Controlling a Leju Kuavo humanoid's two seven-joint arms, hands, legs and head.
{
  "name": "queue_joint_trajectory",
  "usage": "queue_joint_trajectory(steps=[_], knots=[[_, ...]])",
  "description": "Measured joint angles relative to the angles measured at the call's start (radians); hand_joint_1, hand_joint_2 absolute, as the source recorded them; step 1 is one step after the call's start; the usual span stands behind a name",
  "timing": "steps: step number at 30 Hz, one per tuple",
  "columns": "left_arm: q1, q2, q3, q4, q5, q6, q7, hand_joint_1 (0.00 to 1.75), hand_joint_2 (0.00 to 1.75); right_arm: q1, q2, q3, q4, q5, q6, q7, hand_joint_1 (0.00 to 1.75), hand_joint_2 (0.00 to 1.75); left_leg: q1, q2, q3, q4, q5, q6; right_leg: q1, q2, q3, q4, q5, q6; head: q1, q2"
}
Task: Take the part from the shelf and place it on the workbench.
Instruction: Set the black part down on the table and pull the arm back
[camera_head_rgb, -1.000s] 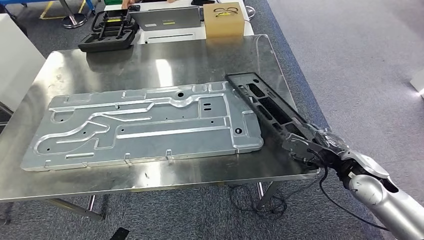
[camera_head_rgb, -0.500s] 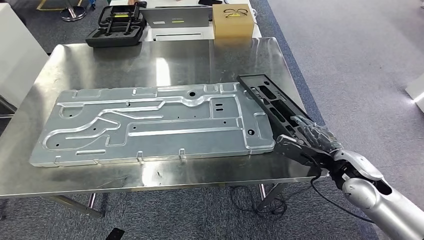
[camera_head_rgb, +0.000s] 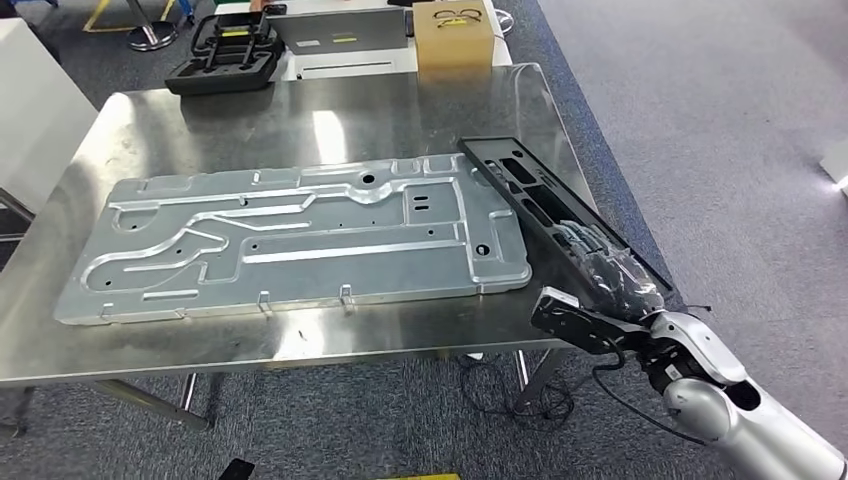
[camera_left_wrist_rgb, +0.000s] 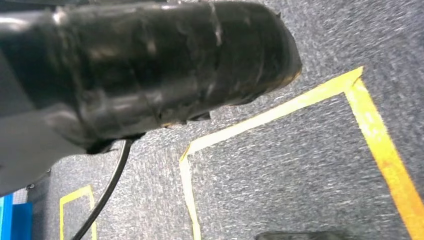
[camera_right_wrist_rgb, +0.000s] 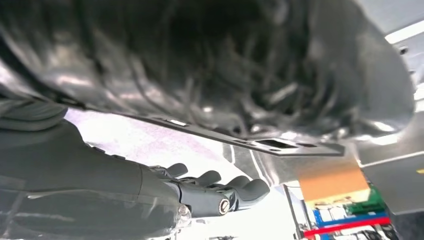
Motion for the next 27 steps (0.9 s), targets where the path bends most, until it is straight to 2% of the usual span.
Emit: queue_joint_trajectory(steps=[1, 2, 4, 5, 6, 7, 9, 10, 11, 12, 14, 15, 16, 17, 18, 19, 21, 22, 23, 25, 26, 27], knots=[[0.0, 0.0, 0.0, 0.0, -0.002, 0.0, 0.0, 0.0, 0.0, 0.005, 0.004, -0.001, -0.004, 0.006, -0.008, -0.004, 0.0, 0.0, 0.001, 0.0, 0.007, 0.01, -0.003, 0.0, 0.0, 0.0, -0.01, 0.001, 0.007, 0.001, 0.0, 0.0], [0.0, -0.001, 0.0, 0.0, -0.003, 0.0, 0.0, 0.0, 0.0, 0.009, 0.006, -0.003, -0.009, 0.011, -0.014, -0.008, 0.0, 0.0, 0.001, 0.0, 0.036, -0.021, 0.011, 0.001, 0.0, 0.0, -0.02, 0.001, 0.015, 0.002, 0.0, 0.0], [-0.003, -0.001, 0.0, 0.0, -0.006, 0.0, 0.0, 0.0, 0.0, 0.014, 0.01, -0.009, -0.021, 0.02, -0.022, -0.012, 0.0, 0.0, 0.0, 0.0, 0.132, -0.164, 0.053, 0.008, 0.0, 0.001, -0.035, 0.001, 0.032, 0.008, 0.0, 0.0], [-0.005, -0.001, 0.0, 0.0, -0.006, 0.0, 0.0, 0.0, 0.0, 0.015, 0.011, -0.013, -0.027, 0.024, -0.025, -0.014, 0.0, 0.0, -0.002, -0.001, 0.169, -0.227, 0.071, 0.013, 0.001, 0.002, -0.039, -0.001, 0.041, 0.013, 0.001, 0.0], [-0.007, -0.001, 0.0, 0.0, -0.007, 0.001, 0.0, 0.0, 0.0, 0.016, 0.013, -0.018, -0.032, 0.027, -0.027, -0.015, 0.0, 0.0, -0.005, -0.001, 0.189, -0.266, 0.081, 0.019, 0.001, 0.002, -0.041, -0.005, 0.051, 0.019, 0.001, 0.0], [-0.009, -0.001, 0.0, 0.0, -0.007, 0.001, 0.0, 0.0, 0.0, 0.017, 0.015, -0.022, -0.036, 0.03, -0.029, -0.017, 0.0, 0.0, -0.008, -0.002, 0.189, -0.277, 0.086, 0.026, 0.001, 0.002, -0.041, -0.01, 0.06, 0.025, 0.002, 0.0], [-0.009, -0.001, 0.0, 0.0, -0.007, 0.002, 0.0, 0.0, 0.0, 0.021, 0.019, -0.028, -0.043, 0.041, -0.038, -0.02, 0.0, 0.0, -0.009, -0.001, 0.18, -0.279, 0.107, 0.04, 0.001, 0.001, -0.041, -0.021, 0.076, 0.038, 0.003, 0.0], [-0.008, -0.002, 0.0, 0.0, -0.007, 0.003, 0.001, 0.0, 0.0, 0.026, 0.021, -0.032, -0.046, 0.048, -0.05, -0.025, 0.0, 0.0, -0.007, 0.0, 0.175, -0.284, 0.121, 0.047, 0.001, 0.002, -0.045, -0.019, 0.068, 0.042, 0.004, 0.0], [-0.008, -0.002, 0.0, 0.0, -0.007, 0.003, 0.001, 0.0, 0.0, 0.032, 0.023, -0.037, -0.049, 0.055, -0.064, -0.031, 0.0, 0.0, -0.005, 0.002, 0.167, -0.289, 0.135, 0.056, 0.001, 0.003, -0.053, -0.001, 0.041, 0.045, 0.006, 0.0], [-0.007, -0.002, 0.0, 0.0, -0.008, 0.004, 0.002, 0.0, 0.0, 0.037, 0.024, -0.043, -0.052, 0.06, -0.077, -0.037, 0.0, 0.0, -0.003, 0.004, 0.156, -0.293, 0.151, 0.063, 0.001, 0.003, -0.065, 0.038, -0.007, 0.046, 0.009, 0.0], [-0.008, -0.003, 0.0, 0.0, -0.009, 0.006, 0.002, 0.0, 0.0, 0.045, 0.029, -0.06, -0.056, 0.066, -0.1, -0.049, 0.0, 0.0, -0.006, 0.006, 0.125, -0.291, 0.174, 0.071, 0.002, 0.003, -0.089, 0.16, -0.116, 0.046, 0.013, 0.0], [-0.008, -0.003, 0.0, 0.0, -0.01, 0.006, 0.002, 0.0, 0.0, 0.05, 0.032, -0.067, -0.058, 0.067, -0.111, -0.054, 0.0, 0.0, -0.008, 0.006, 0.108, -0.289, 0.185, 0.071, 0.002, 0.003, -0.092, 0.218, -0.145, 0.047, 0.014, 0.0], [-0.007, -0.004, 0.0, 0.0, -0.011, 0.006, 0.002, 0.0, 0.0, 0.056, 0.035, -0.076, -0.061, 0.067, -0.126, -0.061, 0.0, 0.0, -0.009, 0.006, 0.091, -0.285, 0.196, 0.071, 0.002, 0.003, -0.083, 0.25, -0.147, 0.048, 0.014, 0.0], [-0.007, -0.005, 0.0, 0.0, -0.012, 0.006, 0.002, 0.0, 0.0, 0.063, 0.038, -0.083, -0.063, 0.065, -0.141, -0.066, 0.0, 0.0, -0.01, 0.006, 0.074, -0.281, 0.205, 0.069, 0.003, 0.003, -0.062, 0.255, -0.131, 0.047, 0.014, 0.0], [-0.006, -0.006, 0.0, 0.0, -0.013, 0.006, 0.002, 0.0, 0.0, 0.07, 0.041, -0.092, -0.065, 0.058, -0.157, -0.073, 0.0, 0.0, -0.011, 0.006, 0.057, -0.274, 0.214, 0.067, 0.003, 0.003, -0.022, 0.222, -0.105, 0.046, 0.015, 0.0], [-0.006, -0.007, 0.0, 0.0, -0.014, 0.007, 0.002, 0.0, 0.0, 0.074, 0.045, -0.102, -0.068, 0.049, -0.174, -0.078, 0.0, 0.0, -0.011, 0.005, 0.04, -0.266, 0.221, 0.064, 0.004, 0.003, 0.029, 0.161, -0.095, 0.044, 0.015, 0.0], [-0.006, -0.008, 0.0, 0.0, -0.015, 0.008, 0.003, 0.0, 0.0, 0.083, 0.052, -0.125, -0.075, 0.022, -0.209, -0.088, 0.0, 0.0, -0.013, 0.004, 0.018, -0.251, 0.233, 0.054, 0.01, 0.004, 0.118, 0.034, -0.108, 0.038, 0.014, 0.0], [-0.006, -0.008, 0.0, 0.0, -0.015, 0.009, 0.004, 0.0, 0.0, 0.088, 0.055, -0.137, -0.077, 0.007, -0.227, -0.091, 0.0, 0.0, -0.013, 0.004, 0.015, -0.248, 0.239, 0.049, 0.012, 0.004, 0.137, -0.001, -0.122, 0.034, 0.014, 0.0], [-0.006, -0.008, 0.0, 0.0, -0.015, 0.011, 0.005, 0.0, 0.0, 0.094, 0.059, -0.147, -0.078, -0.013, -0.248, -0.094, 0.0, 0.0, -0.014, 0.003, 0.015, -0.248, 0.246, 0.044, 0.016, 0.005, 0.142, -0.013, -0.124, 0.029, 0.015, 0.0], [-0.004, -0.007, 0.0, 0.0, -0.015, 0.014, 0.009, 0.0, 0.0, 0.106, 0.068, -0.168, -0.079, -0.056, -0.286, -0.1, 0.0, 0.0, -0.012, 0.001, 0.012, -0.249, 0.253, 0.033, 0.014, 0.003, 0.129, -0.017, -0.106, 0.015, 0.018, 0.0], [-0.002, -0.007, 0.0, 0.0, -0.015, 0.015, 0.01, 0.0, 0.0, 0.11, 0.073, -0.178, -0.079, -0.075, -0.299, -0.103, 0.0, 0.0, -0.01, 0.001, 0.004, -0.237, 0.234, 0.026, 0.012, 0.001, 0.12, -0.019, -0.095, 0.008, 0.018, 0.0], [-0.001, -0.008, 0.0, 0.0, -0.015, 0.016, 0.01, 0.0, 0.0, 0.114, 0.077, -0.188, -0.078, -0.089, -0.307, -0.106, 0.0, 0.0, -0.008, 0.0, -0.008, -0.209, 0.197, 0.019, 0.009, 0.0, 0.108, -0.021, -0.082, 0.001, 0.017, 0.0]])
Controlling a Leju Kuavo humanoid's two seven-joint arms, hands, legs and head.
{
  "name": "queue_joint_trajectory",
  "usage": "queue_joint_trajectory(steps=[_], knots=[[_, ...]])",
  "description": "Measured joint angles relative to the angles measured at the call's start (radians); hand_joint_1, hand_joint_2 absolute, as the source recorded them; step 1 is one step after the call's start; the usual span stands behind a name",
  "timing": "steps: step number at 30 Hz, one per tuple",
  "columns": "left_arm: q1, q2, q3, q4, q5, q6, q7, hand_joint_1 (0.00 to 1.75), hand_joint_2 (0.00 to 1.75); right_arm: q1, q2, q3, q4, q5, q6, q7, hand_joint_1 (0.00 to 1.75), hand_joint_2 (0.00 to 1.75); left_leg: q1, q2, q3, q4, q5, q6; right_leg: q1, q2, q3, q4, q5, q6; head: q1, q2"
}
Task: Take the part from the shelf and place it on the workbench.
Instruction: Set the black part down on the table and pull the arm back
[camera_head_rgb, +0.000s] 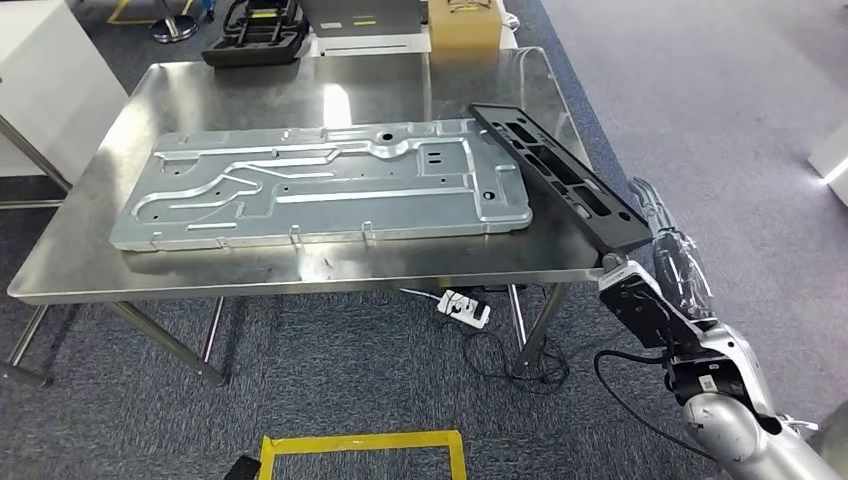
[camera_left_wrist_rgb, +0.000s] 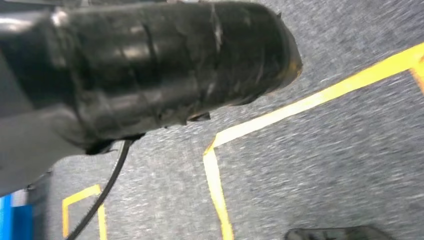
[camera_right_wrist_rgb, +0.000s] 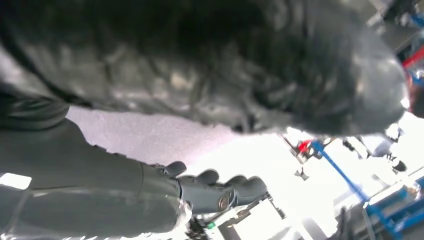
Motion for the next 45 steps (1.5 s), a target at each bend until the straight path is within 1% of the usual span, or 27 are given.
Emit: queue_joint_trajectory(steps=[3, 4, 6, 8, 10, 12, 14, 15, 18, 19, 20, 21, 23, 25, 27, 29, 31, 33, 34, 35, 36, 37, 39, 41, 42, 44, 45], knots=[[0.001, -0.001, 0.0, 0.0, 0.001, 0.001, 0.001, 0.0, 0.0, 0.011, 0.01, -0.025, 0.0, -0.036, -0.021, -0.003, 0.0, 0.0, 0.008, 0.001, -0.035, 0.16, -0.145, -0.018, -0.002, 0.0, -0.041, 0.0, 0.035, -0.007, -0.003, 0.0], [0.0, -0.002, 0.0, 0.0, 0.001, 0.002, 0.002, 0.0, 0.0, 0.016, 0.015, -0.035, 0.001, -0.058, -0.037, -0.001, 0.0, 0.0, 0.009, 0.001, -0.037, 0.208, -0.163, -0.021, -0.002, 0.0, -0.056, 0.001, 0.047, -0.006, -0.003, 0.0], [0.0, -0.002, 0.0, 0.0, 0.002, 0.004, 0.008, 0.0, 0.0, 0.028, 0.027, -0.061, 0.004, -0.118, -0.083, 0.009, 0.0, 0.0, 0.011, 0.001, 0.002, 0.225, -0.135, -0.022, -0.002, -0.001, -0.09, 0.003, 0.071, -0.002, -0.003, 0.0], [-0.001, -0.003, 0.0, 0.0, 0.004, 0.005, 0.013, 0.0, 0.0, 0.035, 0.033, -0.09, 0.01, -0.166, -0.12, 0.017, 0.0, 0.0, 0.01, 0.001, 0.102, 0.112, -0.092, -0.014, -0.002, -0.001, -0.115, 0.004, 0.092, 0.003, -0.003, 0.0], [-0.004, -0.002, 0.0, 0.0, 0.004, 0.006, 0.015, 0.0, 0.0, 0.038, 0.036, -0.114, 0.014, -0.185, -0.134, 0.018, 0.0, 0.0, 0.005, -0.001, 0.201, -0.031, -0.101, -0.001, -0.002, -0.002, -0.126, 0.003, 0.11, 0.013, -0.002, 0.0], [-0.007, -0.002, 0.0, 0.0, 0.005, 0.007, 0.016, 0.0, 0.0, 0.039, 0.04, -0.129, 0.018, -0.192, -0.139, 0.018, 0.0, 0.0, -0.004, -0.002, 0.232, -0.092, -0.112, 0.012, -0.004, -0.003, -0.125, -0.006, 0.13, 0.025, -0.006, 0.0], [-0.009, -0.003, 0.0, 0.0, 0.005, 0.008, 0.019, 0.0, 0.0, 0.046, 0.046, -0.141, 0.024, -0.206, -0.159, 0.018, 0.0, 0.0, -0.002, 0.001, 0.222, -0.101, -0.09, 0.028, -0.006, -0.001, -0.129, -0.008, 0.134, 0.036, -0.009, 0.0], [-0.009, -0.003, 0.0, 0.0, 0.004, 0.008, 0.022, 0.0, 0.0, 0.051, 0.049, -0.15, 0.028, -0.216, -0.182, 0.017, 0.0, 0.0, 0.0, 0.003, 0.214, -0.106, -0.076, 0.037, -0.006, 0.0, -0.137, 0.007, 0.111, 0.039, -0.006, 0.0], [-0.007, -0.005, 0.0, 0.0, 0.001, 0.008, 0.031, 0.0, 0.0, 0.067, 0.06, -0.186, 0.038, -0.227, -0.281, 0.003, 0.0, 0.0, 0.0, 0.007, 0.175, -0.107, -0.04, 0.055, -0.006, 0.002, -0.18, 0.165, -0.037, 0.044, 0.001, 0.0], [-0.007, -0.005, 0.0, 0.0, 0.0, 0.008, 0.033, 0.0, 0.0, 0.073, 0.067, -0.198, 0.041, -0.222, -0.309, -0.004, 0.0, 0.0, -0.001, 0.007, 0.159, -0.104, -0.03, 0.056, -0.006, 0.002, -0.189, 0.225, -0.066, 0.045, 0.001, 0.0], [-0.006, -0.006, 0.0, 0.0, -0.002, 0.008, 0.035, 0.0, 0.0, 0.077, 0.078, -0.212, 0.044, -0.21, -0.329, -0.011, 0.0, 0.0, -0.001, 0.008, 0.142, -0.1, -0.02, 0.055, -0.006, 0.002, -0.186, 0.263, -0.068, 0.047, 0.001, 0.0], [-0.006, -0.007, 0.0, 0.0, -0.005, 0.008, 0.036, 0.0, 0.0, 0.081, 0.093, -0.231, 0.047, -0.188, -0.341, -0.018, 0.0, 0.0, -0.001, 0.008, 0.125, -0.094, -0.011, 0.053, -0.006, 0.002, -0.168, 0.267, -0.048, 0.048, 0.001, 0.0], [-0.006, -0.009, 0.0, 0.0, -0.01, 0.008, 0.037, 0.0, 0.0, 0.084, 0.135, -0.28, 0.051, -0.127, -0.352, -0.031, 0.0, 0.0, 0.0, 0.008, 0.092, -0.074, 0.001, 0.047, -0.01, 0.002, -0.083, 0.178, -0.003, 0.049, 0.001, 0.0], [-0.006, -0.01, 0.0, 0.0, -0.012, 0.008, 0.038, 0.0, 0.0, 0.083, 0.174, -0.33, 0.051, -0.084, -0.352, -0.04, 0.0, 0.0, -0.002, 0.007, 0.066, -0.051, 0.007, 0.037, -0.007, 0.003, 0.002, 0.054, -0.012, 0.047, 0.001, 0.0], [-0.005, -0.01, 0.0, 0.0, -0.013, 0.01, 0.039, 0.0, 0.0, 0.086, 0.208, -0.372, 0.05, -0.079, -0.352, -0.049, 0.0, 0.0, -0.005, 0.005, 0.053, -0.039, 0.017, 0.027, -0.002, 0.006, 0.025, 0.007, -0.03, 0.037, 0.0, 0.0], [-0.003, -0.01, 0.0, 0.0, -0.013, 0.01, 0.041, 0.0, 0.0, 0.087, 0.244, -0.413, 0.051, -0.106, -0.352, -0.064, 0.0, 0.0, -0.003, 0.004, 0.044, -0.034, 0.021, 0.015, -0.004, 0.004, 0.009, 0.008, -0.017, 0.02, 0.001, 0.0], [0.0, -0.011, 0.0, 0.0, -0.012, 0.01, 0.044, 0.0, 0.0, 0.087, 0.275, -0.45, 0.05, -0.159, -0.352, -0.082, 0.0, 0.0, 0.001, 0.004, 0.02, 0.013, -0.036, 0.001, -0.007, 0.002, -0.014, 0.006, 0.004, 0.005, -0.002, 0.0], [0.0, -0.012, 0.0, 0.0, -0.011, 0.01, 0.044, 0.0, 0.0, 0.088, 0.298, -0.481, 0.049, -0.237, -0.352, -0.101, 0.0, 0.0, 0.005, 0.004, -0.014, 0.128, -0.136, -0.01, -0.006, 0.002, -0.04, 0.007, 0.026, -0.002, -0.006, 0.0], [0.0, -0.013, 0.0, 0.0, -0.01, 0.01, 0.044, 0.0, 0.0, 0.089, 0.309, -0.494, 0.049, -0.278, -0.352, -0.109, 0.0, 0.0, 0.006, 0.004, -0.025, 0.188, -0.168, -0.013, -0.005, 0.002, -0.054, 0.007, 0.038, -0.003, -0.006, 0.0], [0.0, -0.013, 0.0, 0.0, -0.01, 0.01, 0.044, 0.0, 0.0, 0.091, 0.32, -0.506, 0.049, -0.313, -0.352, -0.118, 0.0, 0.0, 0.007, 0.004, -0.025, 0.228, -0.177, -0.013, -0.003, 0.002, -0.069, 0.008, 0.049, -0.003, -0.006, 0.0], [0.0, -0.014, 0.0, 0.0, -0.009, 0.01, 0.044, 0.0, 0.0, 0.093, 0.329, -0.516, 0.049, -0.336, -0.352, -0.126, 0.0, 0.0, 0.007, 0.004, -0.011, 0.239, -0.163, -0.011, -0.002, 0.002, -0.083, 0.008, 0.059, -0.003, -0.006, 0.0], [0.0, -0.014, 0.0, 0.0, -0.009, 0.009, 0.044, 0.0, 0.0, 0.095, 0.338, -0.527, 0.049, -0.35, -0.352, -0.136, 0.0, 0.0, 0.006, 0.004, 0.022, 0.214, -0.136, -0.005, 0.001, 0.003, -0.097, 0.008, 0.07, -0.002, -0.006, 0.0], [-0.002, -0.014, 0.0, 0.0, -0.01, 0.008, 0.044, 0.0, 0.0, 0.098, 0.353, -0.548, 0.047, -0.357, -0.351, -0.158, 0.0, 0.0, 0.0, 0.003, 0.131, 0.08, -0.102, 0.015, 0.006, 0.003, -0.118, 0.008, 0.09, 0.0, -0.006, 0.0], [-0.006, -0.012, 0.0, 0.0, -0.01, 0.007, 0.043, 0.0, 0.0, 0.101, 0.367, -0.574, 0.041, -0.352, -0.351, -0.183, 0.0, 0.0, -0.007, 0.003, 0.219, -0.052, -0.116, 0.031, 0.007, 0.001, -0.127, 0.005, 0.109, 0.007, -0.005, 0.0], [-0.007, -0.011, 0.0, 0.0, -0.01, 0.006, 0.041, 0.0, 0.0, 0.103, 0.374, -0.588, 0.037, -0.35, -0.351, -0.196, 0.0, 0.0, -0.011, 0.003, 0.235, -0.084, -0.124, 0.036, 0.005, 0.0, -0.127, 0.0, 0.12, 0.013, -0.006, 0.0], [-0.008, -0.012, 0.0, 0.0, -0.01, 0.006, 0.036, 0.0, 0.0, 0.112, 0.387, -0.611, 0.032, -0.347, -0.351, -0.213, 0.0, 0.0, -0.012, 0.005, 0.23, -0.105, -0.103, 0.042, 0.001, -0.001, -0.127, -0.011, 0.135, 0.026, -0.009, 0.0], [-0.008, -0.012, 0.0, 0.0, -0.01, 0.006, 0.035, 0.0, 0.0, 0.117, 0.391, -0.622, 0.031, -0.346, -0.351, -0.219, 0.0, 0.0, -0.01, 0.008, 0.226, -0.114, -0.089, 0.048, 0.0, 0.0, -0.131, -0.005, 0.122, 0.031, -0.009, 0.0]])
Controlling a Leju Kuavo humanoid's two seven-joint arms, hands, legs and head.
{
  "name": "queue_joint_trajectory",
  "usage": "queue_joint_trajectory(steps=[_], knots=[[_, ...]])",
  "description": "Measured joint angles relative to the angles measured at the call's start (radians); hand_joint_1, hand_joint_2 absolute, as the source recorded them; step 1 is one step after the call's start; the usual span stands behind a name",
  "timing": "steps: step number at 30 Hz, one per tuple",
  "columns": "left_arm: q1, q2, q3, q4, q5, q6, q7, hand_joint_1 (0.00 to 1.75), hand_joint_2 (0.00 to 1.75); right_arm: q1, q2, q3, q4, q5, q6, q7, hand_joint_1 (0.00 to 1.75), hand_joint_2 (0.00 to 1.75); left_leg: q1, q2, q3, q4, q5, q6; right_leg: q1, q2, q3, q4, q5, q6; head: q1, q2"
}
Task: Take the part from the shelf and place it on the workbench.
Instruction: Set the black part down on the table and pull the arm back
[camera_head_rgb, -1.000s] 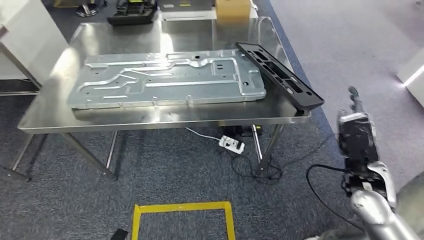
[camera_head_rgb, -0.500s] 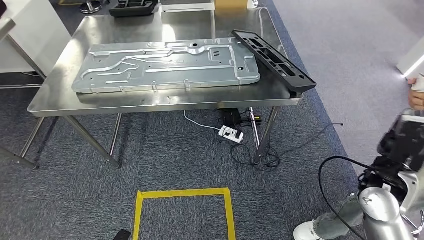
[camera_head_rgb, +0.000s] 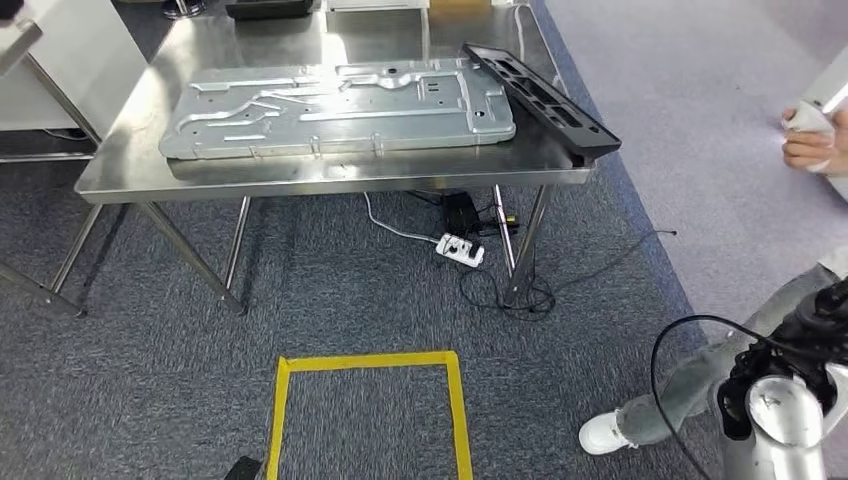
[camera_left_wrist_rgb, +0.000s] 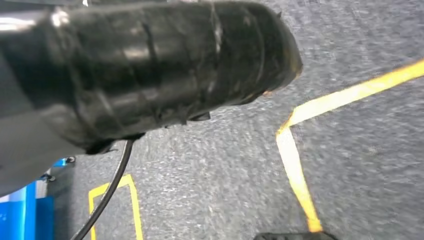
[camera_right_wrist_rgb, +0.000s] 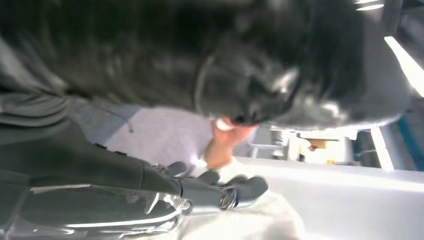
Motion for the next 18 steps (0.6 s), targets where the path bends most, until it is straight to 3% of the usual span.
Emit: queue_joint_trajectory(steps=[1, 2, 4, 5, 6, 7, 8, 9, 11, 12, 14, 15, 16, 18], knots=[[0.001, 0.0, 0.0, 0.0, 0.0, 0.0, -0.001, 0.0, 0.0, 0.005, 0.004, -0.01, -0.002, 0.0, 0.0, -0.006, 0.0, 0.0, 0.003, 0.003, -0.007, -0.008, 0.016, 0.006, 0.0, 0.001, -0.008, 0.023, -0.033, 0.003, 0.002, 0.0], [0.001, -0.001, 0.0, 0.0, 0.0, 0.0, -0.002, 0.0, 0.0, 0.009, 0.007, -0.018, -0.003, 0.0, 0.0, -0.011, 0.0, 0.0, 0.005, 0.006, -0.017, -0.011, 0.03, 0.01, -0.001, 0.002, -0.02, 0.067, -0.084, 0.006, 0.003, 0.0], [0.002, -0.001, 0.0, 0.0, 0.001, -0.001, -0.004, 0.0, 0.0, 0.02, 0.013, -0.03, -0.006, -0.004, 0.0, -0.02, 0.0, 0.0, 0.005, 0.008, -0.048, -0.008, 0.053, 0.015, -0.003, 0.003, -0.05, 0.199, -0.182, 0.013, 0.005, 0.0], [0.002, -0.002, 0.0, 0.0, 0.001, -0.001, -0.006, 0.0, 0.0, 0.028, 0.016, -0.034, -0.008, -0.01, 0.0, -0.025, 0.0, 0.0, 0.005, 0.008, -0.066, -0.004, 0.063, 0.014, -0.004, 0.003, -0.056, 0.256, -0.197, 0.018, 0.005, 0.0], [0.002, -0.003, 0.0, 0.0, 0.002, 0.0, -0.007, 0.0, 0.0, 0.037, 0.019, -0.038, -0.012, -0.016, 0.0, -0.03, 0.0, 0.0, 0.006, 0.008, -0.085, 0.003, 0.073, 0.011, -0.006, 0.003, -0.048, 0.285, -0.188, 0.022, 0.005, 0.0], [0.003, -0.004, 0.0, 0.0, 0.003, 0.0, -0.008, 0.0, 0.0, 0.044, 0.023, -0.042, -0.016, -0.022, 0.0, -0.036, 0.0, 0.0, 0.008, 0.008, -0.104, 0.012, 0.08, 0.008, -0.009, 0.003, -0.025, 0.279, -0.16, 0.027, 0.005, 0.0], [0.003, -0.005, 0.0, 0.0, 0.005, 0.0, -0.009, 0.0, 0.0, 0.05, 0.026, -0.046, -0.02, -0.027, 0.0, -0.042, 0.0, 0.0, 0.01, 0.008, -0.123, 0.024, 0.086, 0.004, -0.013, 0.002, 0.019, 0.237, -0.131, 0.031, 0.005, 0.0], [0.004, -0.005, 0.0, 0.0, 0.007, 0.0, -0.009, 0.0, 0.0, 0.054, 0.03, -0.05, -0.026, -0.032, 0.0, -0.05, 0.0, 0.0, 0.011, 0.008, -0.141, 0.038, 0.09, -0.001, -0.015, 0.002, 0.073, 0.169, -0.123, 0.035, 0.006, 0.0], [0.004, -0.006, 0.0, 0.0, 0.012, 0.001, -0.009, 0.0, 0.0, 0.072, 0.037, -0.058, -0.043, -0.054, 0.0, -0.074, 0.0, 0.0, 0.01, 0.007, -0.167, 0.068, 0.095, -0.012, -0.015, 0.004, 0.157, 0.044, -0.147, 0.03, 0.005, 0.0], [0.004, -0.006, 0.0, 0.0, 0.015, 0.002, -0.009, 0.0, 0.0, 0.086, 0.042, -0.062, -0.053, -0.069, 0.0, -0.09, 0.0, 0.0, 0.009, 0.006, -0.174, 0.076, 0.099, -0.018, -0.012, 0.005, 0.172, 0.015, -0.163, 0.024, 0.005, 0.0], [0.007, -0.006, 0.0, 0.0, 0.019, 0.004, -0.009, 0.0, 0.0, 0.115, 0.058, -0.07, -0.075, -0.098, 0.0, -0.124, 0.0, 0.0, 0.011, 0.005, -0.178, 0.081, 0.107, -0.031, -0.01, 0.003, 0.164, 0.008, -0.159, 0.007, 0.007, 0.0], [0.009, -0.006, 0.0, 0.0, 0.02, 0.004, -0.008, 0.0, 0.0, 0.126, 0.067, -0.073, -0.087, -0.112, 0.0, -0.137, 0.0, 0.0, 0.014, 0.004, -0.184, 0.089, 0.094, -0.038, -0.011, 0.003, 0.157, 0.009, -0.151, -0.003, 0.007, 0.0], [0.012, -0.005, 0.0, 0.0, 0.02, 0.005, -0.008, 0.0, 0.0, 0.136, 0.076, -0.076, -0.099, -0.125, 0.001, -0.148, 0.0, 0.0, 0.016, 0.004, -0.194, 0.112, 0.064, -0.045, -0.012, 0.002, 0.147, 0.007, -0.14, -0.012, 0.006, 0.0], [0.013, -0.005, 0.0, 0.0, 0.02, 0.007, -0.007, 0.0, 0.0, 0.155, 0.091, -0.082, -0.122, -0.149, 0.001, -0.167, 0.0, 0.0, 0.02, 0.004, -0.221, 0.206, -0.034, -0.056, -0.013, 0.002, 0.123, 0.006, -0.119, -0.023, 0.001, 0.0]])
